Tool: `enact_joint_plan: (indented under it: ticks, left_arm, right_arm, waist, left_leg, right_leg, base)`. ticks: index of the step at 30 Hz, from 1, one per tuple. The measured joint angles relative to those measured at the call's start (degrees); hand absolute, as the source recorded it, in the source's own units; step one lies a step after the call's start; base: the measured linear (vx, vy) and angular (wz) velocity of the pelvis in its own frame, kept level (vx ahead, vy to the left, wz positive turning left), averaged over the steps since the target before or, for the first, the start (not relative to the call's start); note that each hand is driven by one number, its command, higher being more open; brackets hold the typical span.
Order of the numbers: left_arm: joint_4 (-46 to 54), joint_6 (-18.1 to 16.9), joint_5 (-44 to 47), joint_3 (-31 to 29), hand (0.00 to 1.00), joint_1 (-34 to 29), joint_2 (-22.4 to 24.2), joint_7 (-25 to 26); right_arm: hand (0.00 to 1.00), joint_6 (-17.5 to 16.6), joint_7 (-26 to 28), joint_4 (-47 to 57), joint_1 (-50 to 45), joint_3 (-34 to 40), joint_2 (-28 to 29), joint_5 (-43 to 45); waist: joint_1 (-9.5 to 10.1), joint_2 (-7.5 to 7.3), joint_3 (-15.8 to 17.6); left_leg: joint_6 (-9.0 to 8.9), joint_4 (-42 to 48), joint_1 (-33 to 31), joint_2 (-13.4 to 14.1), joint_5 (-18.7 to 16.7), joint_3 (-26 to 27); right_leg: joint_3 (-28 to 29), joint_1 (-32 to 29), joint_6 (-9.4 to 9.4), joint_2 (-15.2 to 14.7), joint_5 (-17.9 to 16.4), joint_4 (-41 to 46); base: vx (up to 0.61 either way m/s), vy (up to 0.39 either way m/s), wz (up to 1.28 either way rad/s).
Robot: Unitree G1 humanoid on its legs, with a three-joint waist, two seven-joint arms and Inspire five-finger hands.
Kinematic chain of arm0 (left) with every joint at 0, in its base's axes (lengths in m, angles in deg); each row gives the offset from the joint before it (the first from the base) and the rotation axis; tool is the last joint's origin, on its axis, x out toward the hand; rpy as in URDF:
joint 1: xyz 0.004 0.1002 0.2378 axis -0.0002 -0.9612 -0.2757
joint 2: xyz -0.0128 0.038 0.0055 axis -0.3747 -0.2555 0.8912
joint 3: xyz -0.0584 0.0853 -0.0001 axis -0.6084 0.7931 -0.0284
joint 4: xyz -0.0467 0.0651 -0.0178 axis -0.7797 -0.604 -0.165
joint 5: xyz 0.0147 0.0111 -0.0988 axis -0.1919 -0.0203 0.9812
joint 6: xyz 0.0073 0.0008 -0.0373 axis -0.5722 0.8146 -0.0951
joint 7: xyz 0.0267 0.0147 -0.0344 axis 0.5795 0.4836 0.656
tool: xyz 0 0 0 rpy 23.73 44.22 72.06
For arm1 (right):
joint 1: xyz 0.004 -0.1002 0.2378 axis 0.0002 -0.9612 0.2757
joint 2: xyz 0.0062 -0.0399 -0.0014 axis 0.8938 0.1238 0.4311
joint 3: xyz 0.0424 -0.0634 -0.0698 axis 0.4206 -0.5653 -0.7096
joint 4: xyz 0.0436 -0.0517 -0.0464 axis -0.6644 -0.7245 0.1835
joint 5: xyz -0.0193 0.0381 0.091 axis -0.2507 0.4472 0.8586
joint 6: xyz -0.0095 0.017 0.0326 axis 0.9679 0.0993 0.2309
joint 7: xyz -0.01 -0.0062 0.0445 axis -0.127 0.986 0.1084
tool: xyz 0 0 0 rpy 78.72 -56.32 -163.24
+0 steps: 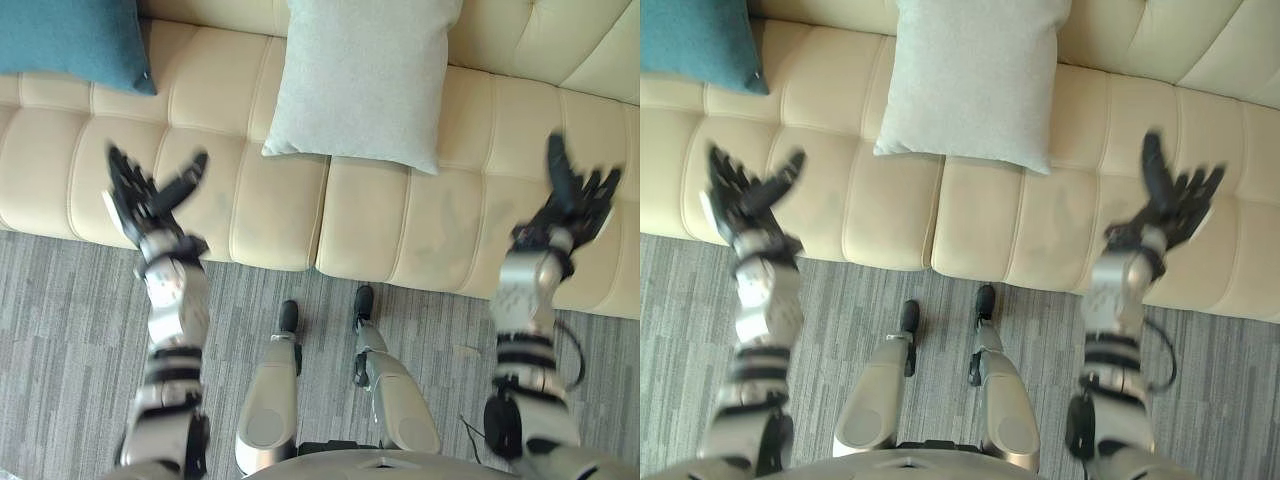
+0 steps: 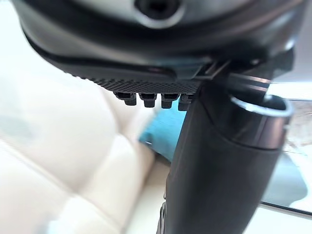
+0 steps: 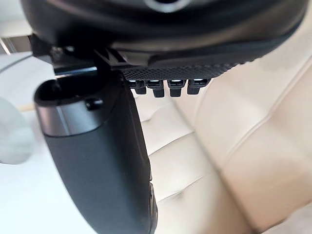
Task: Pick up cushions and gather them together orderly.
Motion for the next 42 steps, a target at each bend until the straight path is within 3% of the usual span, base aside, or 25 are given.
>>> enact_joint_plan:
  ticks: [1, 3, 5, 7, 10, 12, 16, 21, 28, 31, 32, 33, 34, 36, 37, 38, 39, 40, 41, 42]
  left_arm:
    - [0.03, 1.08, -1.76, 0.05, 1.0, -7.46, 4.27, -1.02]
    - [0.03, 1.69, -2.35, 0.19, 1.0, -11.37, 6.23, -1.84]
    - [0.0, 3.95, -4.24, 0.2, 1.0, -19.01, 9.59, -4.57]
    - [-0.3, 4.76, -6.15, 0.11, 1.0, -24.48, 12.03, -6.7]
    - [-2.9, 5.61, -9.87, 0.0, 1.0, -31.59, 14.48, -9.76]
    - [-8.01, 6.19, -11.87, -0.25, 1.0, -36.11, 16.47, -11.68]
    - [-19.56, 7.33, -17.86, -0.29, 1.0, -36.89, 17.45, -12.83]
    - [-27.97, 8.32, -24.47, -0.24, 1.0, -37.18, 17.76, -13.51]
    - [-33.49, 8.39, -28.95, 0.39, 1.0, -34.9, 17.06, -12.94]
    - [-34.03, 8.48, -30.0, 1.92, 1.0, -33.3, 16.54, -12.76]
    - [-34.32, 8.51, -30.2, 2.21, 1.0, -32.24, 16.41, -12.65]
    - [-34.43, 8.64, -30.19, 2.2, 1.0, -32.04, 16.31, -12.53]
    - [-34.44, 8.79, -30.19, 2.22, 1.0, -31.88, 16.19, -12.49]
    - [-33.89, 8.75, -30.18, 2.19, 1.0, -31.6, 15.37, -12.37]
    - [-33.83, 8.76, -30.17, 2.1, 1.0, -31.18, 15.22, -12.32]
    - [-33.87, 8.99, -30.14, 1.8, 1.0, -30.39, 15.34, -12.31]
    - [-33.91, 8.95, -30.14, 1.54, 1.0, -30.65, 16.17, -12.3]
    - [-33.45, 8.85, -29.99, 1.7, 1.0, -30.61, 16.57, -12.17]
    - [-33.31, 8.85, -29.94, 2.55, 1.0, -29.88, 16.4, -11.95]
    - [-33.35, 8.88, -29.83, 2.73, 1.0, -29.32, 16.6, -11.74]
  right_arm:
    - [1.0, 1.03, 1.71, 0.91, -9.12, -0.07, 3.48, -3.37]
    - [1.0, 2.12, 2.92, 0.96, -13.76, -0.44, 5.14, -5.46]
    - [1.0, 6.26, 6.22, 1.02, -22.92, -0.57, 8.49, -13.0]
    - [1.0, 8.13, 8.39, 1.04, -29.63, -1.16, 10.54, -19.2]
    - [1.0, 9.52, 11.13, 1.08, -38.96, -1.97, 12.72, -25.89]
    - [1.0, 9.95, 11.88, 0.58, -45.34, -2.91, 13.44, -29.53]
    - [1.0, 10.6, 12.85, -6.69, -46.87, -4.36, 13.44, -32.71]
    - [1.0, 11.76, 13.98, -15.33, -45.81, -5.0, 14.47, -35.91]
    - [1.0, 12.89, 14.53, -22.64, -45.14, -5.03, 15.1, -36.97]
    - [1.0, 13.69, 14.59, -25.67, -42.65, -6.77, 15.23, -38.1]
    - [1.0, 14.1, 14.77, -26.53, -41.27, -8.04, 15.53, -38.12]
    - [1.0, 14.22, 14.8, -26.73, -41.31, -8.35, 15.62, -38.13]
    - [1.0, 14.19, 14.81, -26.84, -41.65, -8.39, 15.9, -38.13]
    - [1.0, 14.33, 14.74, -27.97, -41.44, -8.77, 15.98, -38.2]
    - [1.0, 14.32, 14.73, -28.0, -40.97, -8.77, 16.03, -38.22]
    - [1.0, 14.33, 14.66, -28.36, -39.45, -8.75, 15.65, -38.45]
    - [1.0, 14.31, 14.31, -28.43, -38.74, -8.81, 15.25, -38.64]
    - [1.0, 14.25, 13.64, -28.27, -38.14, -9.01, 15.13, -38.87]
    - [1.0, 14.23, 13.22, -28.49, -37.19, -9.37, 14.95, -39.18]
    - [1.0, 14.34, 13.06, -29.31, -35.94, -9.41, 14.33, -39.19]
  waist:
    - [-0.24, -0.01, -0.6]
    - [-0.27, 0.06, -0.66]
    - [-0.39, 0.22, -0.83]
    - [-0.38, 0.37, -2.9]
    - [-0.38, 0.82, -8.34]
    - [-0.41, 1.73, -13.88]
    - [-0.48, 2.6, -18.41]
    - [-0.28, 2.65, -21.54]
    - [-0.26, 2.18, -22.72]
    - [-0.05, 2.37, -21.93]
    - [0.47, 2.26, -21.0]
    - [0.43, 2.47, -20.82]
    - [0.43, 2.2, -20.88]
    - [0.71, -0.7, -22.11]
    - [0.84, -1.47, -21.94]
    - [1.64, -0.86, -21.53]
    - [2.44, 0.23, -21.78]
    - [2.57, 0.05, -21.4]
    - [2.56, -0.25, -20.95]
    - [2.87, 0.73, -20.3]
  left_leg:
    - [-0.01, -0.78, 1.01, -0.42, -0.02, 0.08]
    - [-0.03, -1.07, 1.5, -0.4, -0.04, 0.14]
    - [-0.34, -1.54, 3.61, 0.11, -0.43, 0.23]
    - [-0.41, -0.94, 4.87, 0.77, -1.68, 0.5]
    - [-0.16, -1.59, 7.42, 1.98, -2.85, 0.71]
    - [-0.78, -2.9, 10.26, 2.58, -3.67, 0.92]
    - [-1.24, -5.26, 14.81, 3.14, -3.71, 0.93]
    - [-1.24, -7.95, 18.3, 3.27, -3.71, 2.43]
    - [-1.37, -7.52, 20.11, 3.52, -4.24, 5.0]
    - [-1.14, -4.51, 18.37, 5.38, -4.9, 7.6]
    - [-0.93, -3.87, 18.06, 6.79, -4.79, 8.99]
    - [-0.94, -3.48, 17.89, 6.87, -4.79, 9.09]
    - [-0.95, -2.96, 17.76, 6.88, -4.78, 8.82]
    - [-1.06, 0.85, 14.61, 6.48, -4.72, 8.09]
    - [-1.37, 1.95, 14.0, 6.47, -4.53, 8.01]
    - [-1.74, 1.9, 13.03, 7.34, -3.4, 8.1]
    - [-1.87, -1.01, 13.07, 8.56, -0.43, 8.43]
    - [-3.11, -2.87, 13.09, 8.53, 1.29, 8.88]
    - [-3.75, -3.45, 12.57, 7.85, 1.65, 8.92]
    - [-4.91, -3.59, 11.79, 8.32, 2.34, 8.69]
  right_leg:
    - [-0.02, 0.75, 0.44, -0.46, -1.58, 0.03]
    - [-0.03, 1.1, 0.53, -0.45, -1.96, 0.04]
    - [-0.11, 3.02, 0.6, -0.06, -2.7, 0.05]
    - [-0.17, 4.63, 0.85, 0.49, -4.15, 0.0]
    - [-0.51, 6.91, 0.61, 0.91, -6.11, -0.08]
    - [-1.45, 9.1, 0.59, 1.24, -7.34, 0.03]
    - [-2.3, 12.65, 0.97, 1.45, -8.74, 0.05]
    - [-1.75, 14.73, 1.39, 1.29, -9.49, 0.08]
    - [-0.12, 15.35, 1.97, 1.29, -9.69, 1.18]
    - [0.14, 10.49, 2.99, 2.24, -10.35, 8.41]
    - [-2.88, 5.44, 2.01, 1.19, -17.35, 23.3]
    - [-3.8, 4.42, 1.55, 0.18, -19.65, 28.98]
    - [-4.43, 3.89, 2.43, -1.39, -22.08, 35.6]
    - [-3.36, 5.3, 7.96, -6.69, -27.09, 47.64]
    - [-3.31, 5.15, 9.06, -6.51, -27.78, 47.06]
    - [-3.99, 4.95, 9.07, -5.01, -27.65, 45.41]
    - [-3.94, 7.55, 8.05, -3.16, -28.91, 39.41]
    - [-4.0, 8.31, 5.24, -3.48, -30.83, 38.75]
    - [-3.78, 9.34, 3.72, -3.44, -32.91, 35.68]
    - [-3.94, 10.66, 3.06, -2.08, -33.49, 31.66]
  base:
    - [0.12, 0.044, 0.05]
    - [0.09, 0.029, 0.0]
    - [0.09, 0.02, -0.04]
    - [0.07, 0.023, -0.07]
    - [0.12, 0.028, -0.04]
    - [0.17, 0.017, -0.02]
    - [0.13, 0.017, 0.03]
    - [0.09, 0.036, -0.06]
    - [0.02, 0.041, -0.18]
    - [-0.13, 0.001, -0.44]
    - [-0.14, -0.048, -0.27]
    - [-0.07, -0.077, -0.19]
    - [-0.01, -0.095, 0.19]
    - [-0.01, -0.246, 0.35]
    - [-0.07, -0.297, 0.14]
    - [-0.11, -0.221, -0.06]
    - [-0.15, -0.23, -0.05]
    - [-0.15, -0.23, 0.16]
    - [-0.17, -0.222, 0.2]
    - [-0.19, -0.182, 0.12]
